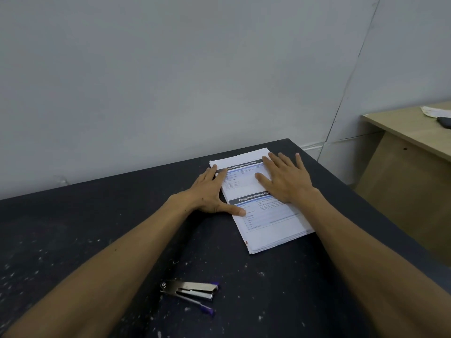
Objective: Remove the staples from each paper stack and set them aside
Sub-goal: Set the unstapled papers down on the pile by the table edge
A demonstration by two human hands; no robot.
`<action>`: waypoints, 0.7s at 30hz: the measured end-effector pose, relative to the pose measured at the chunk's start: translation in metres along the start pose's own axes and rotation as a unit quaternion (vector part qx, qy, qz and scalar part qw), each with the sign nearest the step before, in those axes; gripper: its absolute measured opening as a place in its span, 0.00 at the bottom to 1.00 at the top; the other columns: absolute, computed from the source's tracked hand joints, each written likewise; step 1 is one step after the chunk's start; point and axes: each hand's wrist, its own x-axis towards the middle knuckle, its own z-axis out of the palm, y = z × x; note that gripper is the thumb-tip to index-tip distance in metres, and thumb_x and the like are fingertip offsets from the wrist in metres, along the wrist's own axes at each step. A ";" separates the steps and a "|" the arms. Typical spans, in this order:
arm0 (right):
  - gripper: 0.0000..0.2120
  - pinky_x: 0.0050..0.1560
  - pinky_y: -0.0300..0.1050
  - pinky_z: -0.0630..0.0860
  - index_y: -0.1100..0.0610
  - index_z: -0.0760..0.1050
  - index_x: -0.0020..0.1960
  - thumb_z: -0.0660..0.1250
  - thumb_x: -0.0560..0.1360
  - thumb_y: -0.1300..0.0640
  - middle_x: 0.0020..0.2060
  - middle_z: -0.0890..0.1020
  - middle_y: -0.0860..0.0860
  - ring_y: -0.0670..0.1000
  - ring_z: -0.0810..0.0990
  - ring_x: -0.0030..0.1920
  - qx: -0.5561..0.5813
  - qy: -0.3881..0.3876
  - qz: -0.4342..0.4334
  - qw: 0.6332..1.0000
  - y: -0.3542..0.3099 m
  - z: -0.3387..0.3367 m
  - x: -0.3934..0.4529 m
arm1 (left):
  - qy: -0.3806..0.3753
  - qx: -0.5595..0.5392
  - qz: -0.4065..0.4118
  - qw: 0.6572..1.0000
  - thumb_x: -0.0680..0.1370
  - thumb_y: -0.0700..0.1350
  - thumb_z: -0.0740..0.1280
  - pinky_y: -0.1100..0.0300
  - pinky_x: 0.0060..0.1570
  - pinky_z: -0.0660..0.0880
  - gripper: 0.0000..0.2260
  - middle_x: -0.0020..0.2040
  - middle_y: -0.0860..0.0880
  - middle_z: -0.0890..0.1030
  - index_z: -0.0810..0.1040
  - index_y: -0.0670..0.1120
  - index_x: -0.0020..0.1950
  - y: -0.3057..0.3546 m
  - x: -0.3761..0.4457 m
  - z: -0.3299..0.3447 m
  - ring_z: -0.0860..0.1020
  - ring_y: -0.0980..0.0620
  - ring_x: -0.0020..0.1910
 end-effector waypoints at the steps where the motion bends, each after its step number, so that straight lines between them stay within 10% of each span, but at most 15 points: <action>1: 0.34 0.81 0.64 0.40 0.49 0.52 0.84 0.42 0.83 0.33 0.84 0.54 0.48 0.52 0.50 0.84 -0.001 0.023 -0.004 1.000 -0.005 -0.004 -0.004 | 0.016 -0.028 0.009 0.999 0.57 0.79 0.69 0.41 0.82 0.48 0.66 0.85 0.51 0.40 0.42 0.54 0.85 0.001 -0.007 -0.001 0.41 0.46 0.84; 11: 0.22 0.71 0.54 0.68 0.57 0.76 0.70 0.58 0.85 0.44 0.68 0.79 0.53 0.56 0.74 0.70 0.163 0.117 -0.098 0.975 -0.091 -0.059 -0.047 | 0.173 -0.055 0.051 0.982 0.80 0.54 0.72 0.57 0.65 0.75 0.20 0.66 0.49 0.82 0.79 0.48 0.69 -0.026 -0.100 -0.037 0.79 0.52 0.63; 21: 0.11 0.60 0.51 0.77 0.56 0.77 0.62 0.65 0.83 0.53 0.57 0.82 0.51 0.51 0.79 0.58 0.304 0.153 -0.242 0.909 -0.257 -0.074 -0.100 | 0.249 -0.051 -0.033 0.967 0.82 0.47 0.70 0.66 0.47 0.77 0.07 0.48 0.53 0.86 0.87 0.47 0.55 -0.127 -0.261 -0.038 0.82 0.60 0.45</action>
